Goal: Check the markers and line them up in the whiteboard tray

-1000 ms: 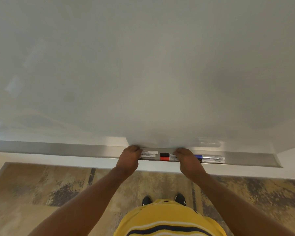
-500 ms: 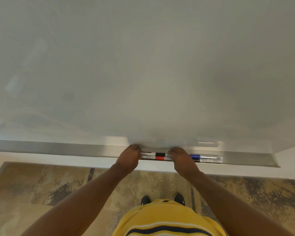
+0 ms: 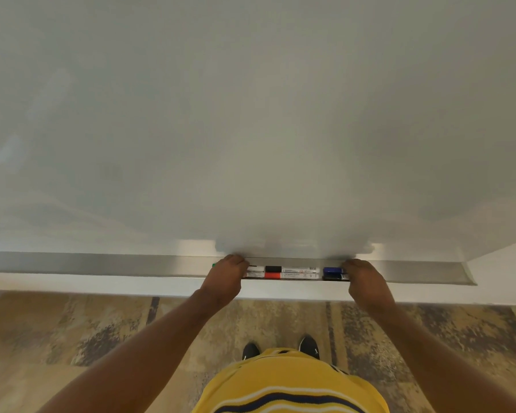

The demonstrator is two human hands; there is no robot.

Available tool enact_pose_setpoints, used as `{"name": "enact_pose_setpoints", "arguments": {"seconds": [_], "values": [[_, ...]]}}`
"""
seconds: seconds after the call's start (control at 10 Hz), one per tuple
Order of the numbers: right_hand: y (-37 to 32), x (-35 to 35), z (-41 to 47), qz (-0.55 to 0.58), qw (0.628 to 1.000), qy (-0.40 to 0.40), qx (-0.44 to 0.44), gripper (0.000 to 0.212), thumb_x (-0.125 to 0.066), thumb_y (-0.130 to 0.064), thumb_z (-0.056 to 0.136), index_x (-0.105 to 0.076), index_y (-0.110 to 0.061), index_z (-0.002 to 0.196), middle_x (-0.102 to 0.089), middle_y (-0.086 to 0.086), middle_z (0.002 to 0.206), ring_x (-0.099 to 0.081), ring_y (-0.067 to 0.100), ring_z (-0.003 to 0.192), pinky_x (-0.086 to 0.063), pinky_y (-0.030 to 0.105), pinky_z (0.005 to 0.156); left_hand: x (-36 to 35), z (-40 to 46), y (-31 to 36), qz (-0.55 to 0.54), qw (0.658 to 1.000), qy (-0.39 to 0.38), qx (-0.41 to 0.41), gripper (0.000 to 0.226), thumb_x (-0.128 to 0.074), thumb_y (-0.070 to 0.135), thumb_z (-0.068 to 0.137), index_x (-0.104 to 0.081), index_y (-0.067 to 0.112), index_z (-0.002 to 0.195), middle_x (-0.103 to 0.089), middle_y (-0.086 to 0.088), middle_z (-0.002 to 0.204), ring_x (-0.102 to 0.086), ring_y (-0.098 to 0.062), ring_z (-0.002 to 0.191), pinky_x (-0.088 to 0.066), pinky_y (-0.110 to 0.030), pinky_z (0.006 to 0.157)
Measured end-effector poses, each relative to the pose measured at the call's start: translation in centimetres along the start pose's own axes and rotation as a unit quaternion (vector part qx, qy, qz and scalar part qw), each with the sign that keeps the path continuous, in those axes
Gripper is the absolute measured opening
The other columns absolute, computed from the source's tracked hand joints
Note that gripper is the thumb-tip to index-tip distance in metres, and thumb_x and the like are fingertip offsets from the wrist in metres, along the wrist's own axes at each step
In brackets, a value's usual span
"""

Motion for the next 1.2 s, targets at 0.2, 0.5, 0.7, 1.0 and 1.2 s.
{"name": "enact_pose_setpoints", "arguments": {"seconds": [0.2, 0.5, 0.7, 1.0, 1.2], "values": [[-1.2, -0.2, 0.0, 0.005, 1.0, -0.003, 0.014, 0.036, -0.057, 0.014, 0.075, -0.067, -0.006, 0.103, -0.069, 0.014, 0.097, -0.06, 0.031, 0.089, -0.05, 0.035, 0.08, -0.2, 0.0, 0.3, -0.008, 1.0, 0.002, 0.005, 0.032, -0.05, -0.007, 0.082, -0.065, 0.007, 0.107, -0.064, -0.009, 0.11, -0.056, -0.026, 0.104, -0.051, -0.036, 0.085], [-2.1, 0.1, -0.1, 0.009, 1.0, -0.007, 0.011, 0.04, -0.054, 0.015, 0.074, -0.066, -0.005, 0.106, -0.068, 0.014, 0.102, -0.06, 0.031, 0.094, -0.048, 0.034, 0.085, -0.1, 0.0, 0.5, -0.007, 1.0, 0.001, 0.009, 0.033, -0.052, -0.007, 0.081, -0.063, 0.008, 0.108, -0.063, -0.009, 0.112, -0.055, -0.026, 0.105, -0.051, -0.036, 0.088], [-3.2, 0.2, -0.7, 0.025, 0.999, 0.021, 0.01, 0.031, -0.055, 0.016, 0.075, -0.066, -0.004, 0.095, -0.067, 0.014, 0.089, -0.06, 0.032, 0.084, -0.04, 0.025, 0.073, -0.2, -0.6, 0.7, -0.012, 1.0, 0.027, -0.009, 0.029, -0.054, -0.007, 0.083, -0.063, 0.006, 0.107, -0.063, -0.009, 0.11, -0.057, -0.026, 0.101, -0.05, -0.034, 0.088], [-7.1, -3.1, -5.9, 0.105, 0.993, 0.051, 0.005, 0.035, -0.069, 0.002, 0.08, -0.065, -0.009, 0.113, -0.068, 0.012, 0.113, -0.064, 0.022, 0.099, -0.038, 0.021, 0.089, -1.6, -2.3, 2.0, 0.024, 1.0, 0.014, -0.013, 0.043, -0.05, 0.025, 0.098, -0.049, 0.004, 0.135, -0.047, -0.016, 0.143, -0.039, -0.03, 0.136, -0.032, -0.038, 0.114], [-7.3, -2.9, -8.4, 0.167, 0.984, 0.056, 0.012, 0.028, -0.062, -0.007, 0.088, -0.065, -0.014, 0.115, -0.065, 0.005, 0.119, -0.059, 0.016, 0.108, -0.037, 0.019, 0.095, -0.9, -2.7, 4.5, 0.028, 0.994, 0.108, 0.014, 0.055, -0.058, 0.031, 0.094, -0.043, 0.004, 0.14, -0.038, -0.021, 0.151, -0.031, -0.038, 0.142, -0.019, -0.039, 0.113]]}}
Point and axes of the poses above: each hand's wrist, its own z-axis towards the middle knuckle, its own x-axis out of the back of the hand, y = z × x, the point moved 1 cm from there along z, towards the middle knuckle
